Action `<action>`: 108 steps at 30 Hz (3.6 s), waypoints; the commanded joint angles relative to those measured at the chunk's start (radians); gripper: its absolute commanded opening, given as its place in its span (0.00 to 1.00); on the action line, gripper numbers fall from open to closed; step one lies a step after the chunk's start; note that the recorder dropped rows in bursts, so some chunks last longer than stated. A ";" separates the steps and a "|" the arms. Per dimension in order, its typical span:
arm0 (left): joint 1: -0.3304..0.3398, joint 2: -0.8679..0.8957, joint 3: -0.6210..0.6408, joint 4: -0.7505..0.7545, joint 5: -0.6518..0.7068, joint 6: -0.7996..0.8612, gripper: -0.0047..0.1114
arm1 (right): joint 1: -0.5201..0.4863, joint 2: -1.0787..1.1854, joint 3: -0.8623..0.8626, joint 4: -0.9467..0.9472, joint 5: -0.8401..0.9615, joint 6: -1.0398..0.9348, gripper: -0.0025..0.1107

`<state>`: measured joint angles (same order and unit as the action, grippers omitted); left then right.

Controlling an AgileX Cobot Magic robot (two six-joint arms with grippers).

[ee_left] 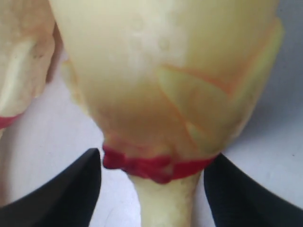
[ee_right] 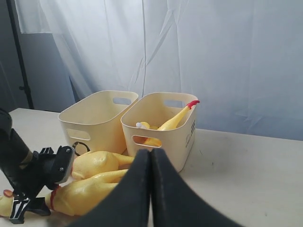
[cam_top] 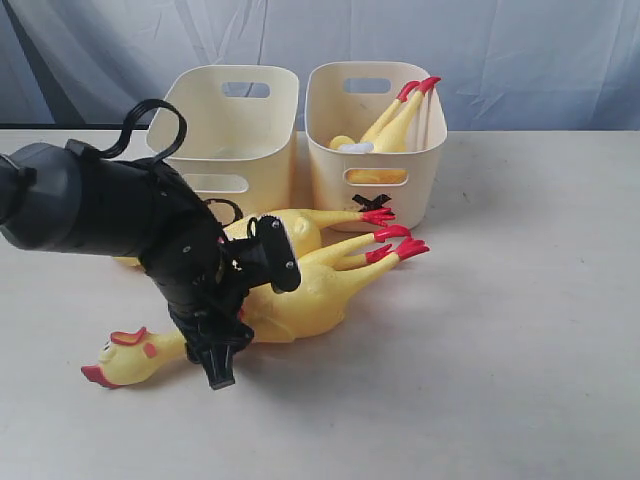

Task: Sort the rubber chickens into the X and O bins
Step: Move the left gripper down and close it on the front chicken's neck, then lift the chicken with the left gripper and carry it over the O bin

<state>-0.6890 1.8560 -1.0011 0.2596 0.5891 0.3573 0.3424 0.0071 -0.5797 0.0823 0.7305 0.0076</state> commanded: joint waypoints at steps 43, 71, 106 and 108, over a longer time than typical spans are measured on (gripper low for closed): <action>-0.002 -0.317 -0.008 -0.525 0.310 0.074 0.04 | -0.003 -0.007 0.004 -0.003 0.023 -0.008 0.01; 0.310 -0.400 -0.199 -1.338 0.386 0.151 0.04 | -0.003 -0.007 0.004 0.047 0.084 -0.008 0.01; 0.548 0.029 -0.330 -1.972 0.563 0.291 0.04 | -0.003 -0.007 0.004 0.049 0.076 -0.008 0.01; 0.548 0.039 -0.330 -1.972 0.563 0.295 0.04 | -0.003 -0.007 0.004 0.049 0.076 -0.008 0.01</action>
<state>-0.1440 1.8855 -1.3226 -1.6724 1.1366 0.6299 0.3424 0.0071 -0.5797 0.1314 0.8110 0.0076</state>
